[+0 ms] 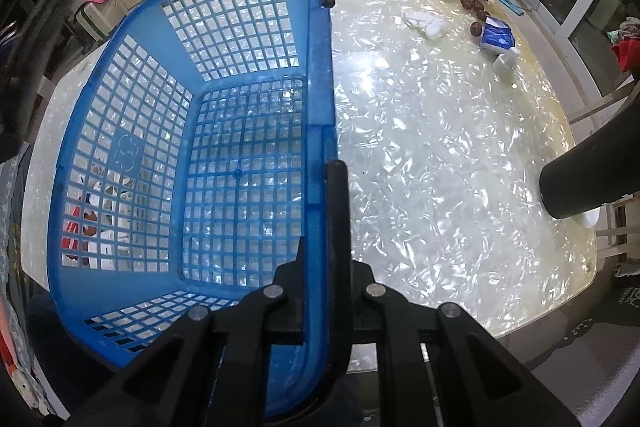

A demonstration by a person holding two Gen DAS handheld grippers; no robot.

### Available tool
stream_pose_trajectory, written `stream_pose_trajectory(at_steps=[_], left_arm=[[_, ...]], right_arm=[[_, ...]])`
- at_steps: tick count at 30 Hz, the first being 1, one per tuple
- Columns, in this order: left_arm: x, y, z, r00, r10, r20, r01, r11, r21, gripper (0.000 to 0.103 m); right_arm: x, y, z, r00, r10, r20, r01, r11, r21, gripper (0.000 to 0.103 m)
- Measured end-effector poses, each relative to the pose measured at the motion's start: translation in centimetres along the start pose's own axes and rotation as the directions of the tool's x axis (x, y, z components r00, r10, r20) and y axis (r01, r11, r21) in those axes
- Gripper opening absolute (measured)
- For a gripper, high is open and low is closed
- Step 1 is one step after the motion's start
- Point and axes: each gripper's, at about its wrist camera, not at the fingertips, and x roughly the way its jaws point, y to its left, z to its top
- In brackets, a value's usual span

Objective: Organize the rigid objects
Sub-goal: 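Carry the pouch over the basket and open the left tool to drop it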

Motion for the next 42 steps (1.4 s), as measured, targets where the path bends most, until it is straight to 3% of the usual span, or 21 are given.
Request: stream_pose_trajectory(at_steps=[20,42], left_arm=[[10.0,-1.5,1.1,0.987,-0.044,-0.156,0.058,0.995,0.085,0.076],[10.9,-1.6,1.0,0.976,0.014,-0.218,0.011,0.994,0.11,0.077]], right_arm=[[0.4,-0.2,0.0,1.0,0.022,0.005,-0.022,1.0,0.005,0.008],[0.5,0.0,-0.1,0.999,0.047,0.022,-0.047,0.999,-0.001,0.008]])
